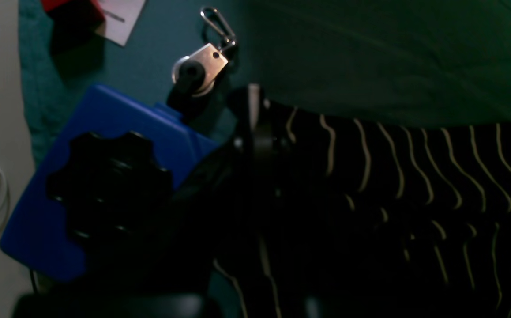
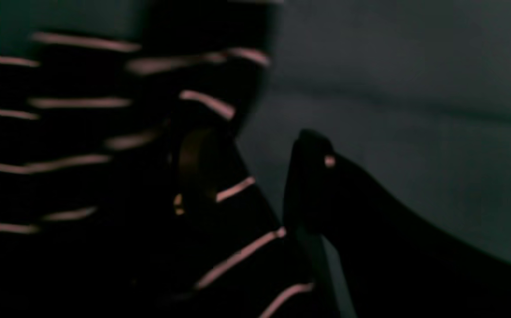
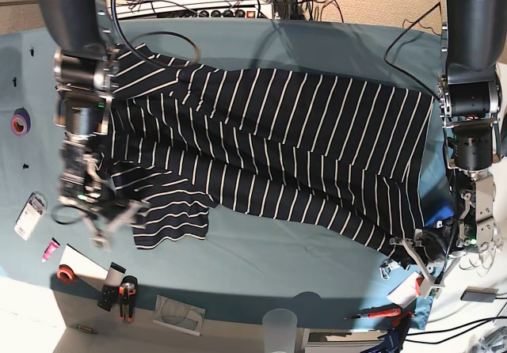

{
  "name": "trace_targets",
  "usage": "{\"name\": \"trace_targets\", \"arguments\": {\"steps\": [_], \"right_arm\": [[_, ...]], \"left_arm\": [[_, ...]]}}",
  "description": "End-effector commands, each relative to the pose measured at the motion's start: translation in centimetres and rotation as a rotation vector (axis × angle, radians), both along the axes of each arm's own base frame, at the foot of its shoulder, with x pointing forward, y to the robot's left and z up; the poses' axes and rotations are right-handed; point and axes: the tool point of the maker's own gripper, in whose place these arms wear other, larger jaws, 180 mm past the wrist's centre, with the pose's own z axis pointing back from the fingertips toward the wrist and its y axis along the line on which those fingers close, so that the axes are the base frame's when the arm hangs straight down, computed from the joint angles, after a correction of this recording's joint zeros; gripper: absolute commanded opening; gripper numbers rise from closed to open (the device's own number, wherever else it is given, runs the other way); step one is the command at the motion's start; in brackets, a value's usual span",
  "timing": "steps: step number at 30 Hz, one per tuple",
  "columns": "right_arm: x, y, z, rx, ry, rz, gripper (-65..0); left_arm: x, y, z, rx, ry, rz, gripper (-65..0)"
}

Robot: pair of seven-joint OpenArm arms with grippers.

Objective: Layout the t-shirt on the table in an organized manner, then fold the t-shirt properly
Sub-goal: 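Regrasp the hem corner with the right gripper, then fold the hem toward the collar with both grippers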

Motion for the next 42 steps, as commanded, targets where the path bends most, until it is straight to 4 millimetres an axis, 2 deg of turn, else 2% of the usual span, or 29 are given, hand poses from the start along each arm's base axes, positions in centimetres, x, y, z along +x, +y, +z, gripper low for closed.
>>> {"name": "trace_targets", "arguments": {"steps": [1, 5, 8, 9, 12, 15, 18, 24, 28, 31, 35, 42], "right_arm": [[0.8, 0.4, 1.1, 0.000, -0.016, 0.019, -38.0], [1.0, 1.9, 0.8, 0.007, -0.014, 0.039, -42.1], [1.3, 1.8, 1.1, 0.004, -0.037, 0.038, -44.0], [1.3, 1.7, 1.1, -0.013, -0.039, 0.041, -47.4], [1.4, 0.5, 1.2, -0.080, -0.033, 0.018, -64.7], [2.1, -1.5, 2.3, -0.171, -0.056, -0.047, -65.0], [3.5, -3.1, 4.6, -0.221, -0.144, -0.067, -65.0], [6.3, -7.5, 11.6, -0.283, -0.343, -0.131, -65.0], [7.3, -9.0, 15.0, -0.272, -0.408, -0.160, -65.0], [8.0, -9.6, 17.4, -0.264, -0.468, -0.174, -65.0], [8.9, -9.4, 20.1, -0.235, -0.516, -0.176, -65.0], [9.6, -9.0, 22.1, -0.219, -0.543, -0.154, -65.0]], "left_arm": [[1.4, 0.6, 2.8, -0.001, -0.069, 0.008, -65.0], [1.4, 0.6, 2.8, -0.001, -0.069, 0.008, -65.0], [1.3, 0.7, 2.8, 0.000, -0.069, 0.009, -65.0], [1.3, 0.8, 2.8, 0.001, -0.070, 0.010, -65.0], [1.3, 0.9, 2.8, 0.003, -0.070, 0.012, -65.0], [1.3, 0.9, 2.8, 0.002, -0.071, 0.012, -65.0], [1.4, 0.9, 2.9, 0.001, -0.072, 0.011, -65.0], [1.5, 0.8, 3.0, -0.003, -0.083, 0.012, -65.0], [1.8, 0.7, 3.5, -0.018, -0.111, 0.015, -65.0], [2.2, 0.6, 4.1, -0.030, -0.137, 0.016, -65.0], [2.9, 0.6, 5.3, -0.037, -0.179, 0.019, -65.0], [3.8, 0.7, 7.3, -0.036, -0.216, 0.023, -65.0]]}}
